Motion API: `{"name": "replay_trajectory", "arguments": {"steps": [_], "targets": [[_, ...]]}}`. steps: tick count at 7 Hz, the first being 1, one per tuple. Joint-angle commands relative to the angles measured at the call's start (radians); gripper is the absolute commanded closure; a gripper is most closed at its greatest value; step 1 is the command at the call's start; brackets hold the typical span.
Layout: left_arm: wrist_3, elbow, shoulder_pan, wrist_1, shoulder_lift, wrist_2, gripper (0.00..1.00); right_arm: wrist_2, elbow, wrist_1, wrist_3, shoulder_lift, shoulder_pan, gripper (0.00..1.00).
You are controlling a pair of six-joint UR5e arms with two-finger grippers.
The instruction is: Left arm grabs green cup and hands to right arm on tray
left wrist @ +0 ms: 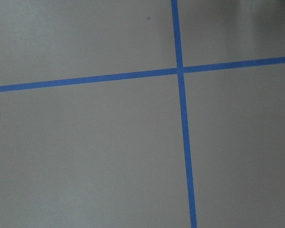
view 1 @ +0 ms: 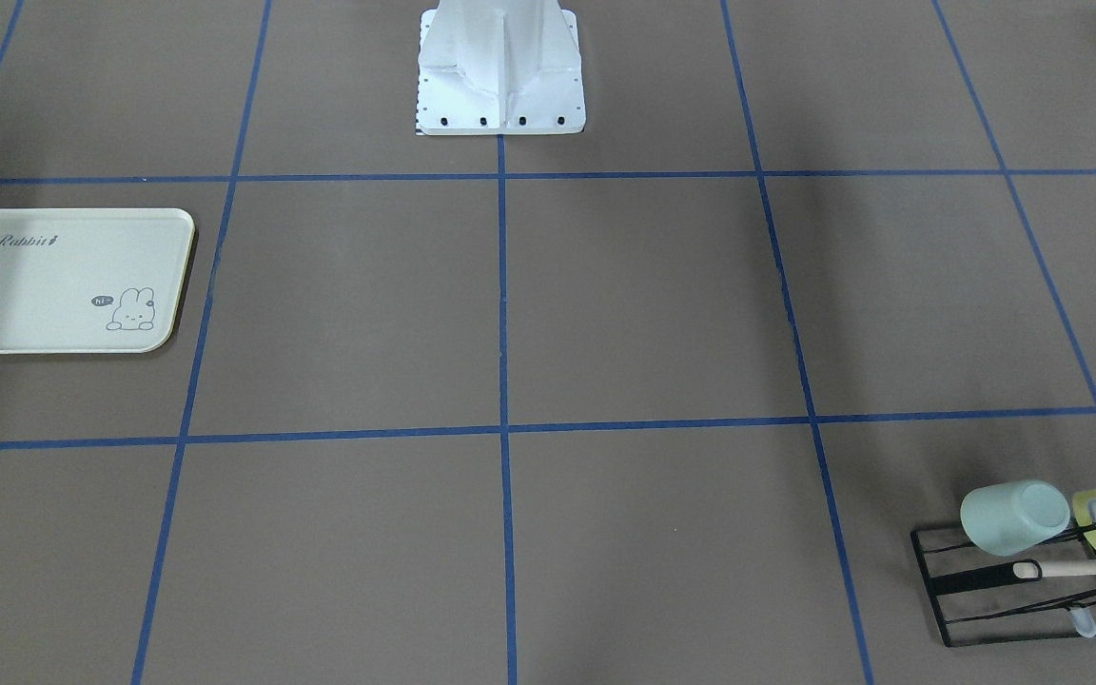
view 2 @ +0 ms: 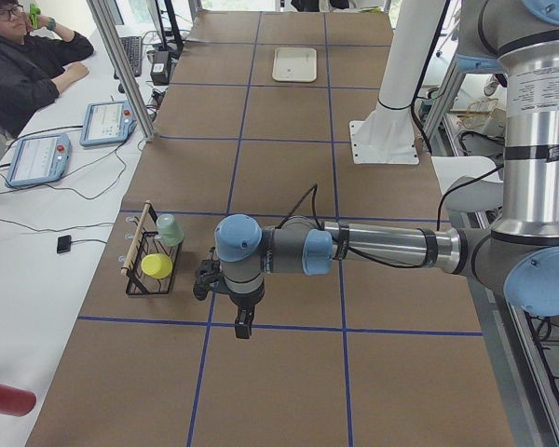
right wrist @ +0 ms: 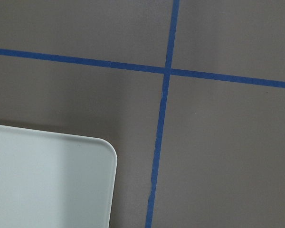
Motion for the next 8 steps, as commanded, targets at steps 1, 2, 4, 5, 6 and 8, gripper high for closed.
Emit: {"name": "replay_trajectory", "arguments": {"steps": [1,2,4,5,6,8], "targets": [[0.002,-0.002,0.000,0.000,-0.002,0.002,0.00,0.000,-0.007,0.002,0.001,0.005,0.000,0.01],[0.000,-0.008,0.000,0.001,-0.002,0.003,0.00,0.000,-0.011,0.002,0.001,0.005,0.000,0.01],[-0.002,-0.036,-0.002,0.036,-0.024,0.005,0.00,0.001,-0.014,0.002,0.002,0.010,0.000,0.01],[-0.003,-0.066,-0.002,0.131,-0.082,0.009,0.00,0.007,-0.011,0.002,0.002,0.010,0.000,0.01],[-0.005,-0.103,-0.005,0.255,-0.157,0.023,0.00,0.017,-0.005,0.002,0.002,0.010,0.000,0.01],[-0.006,-0.265,0.003,0.427,-0.239,0.132,0.00,0.017,0.000,0.003,0.002,0.013,0.000,0.01]]}}
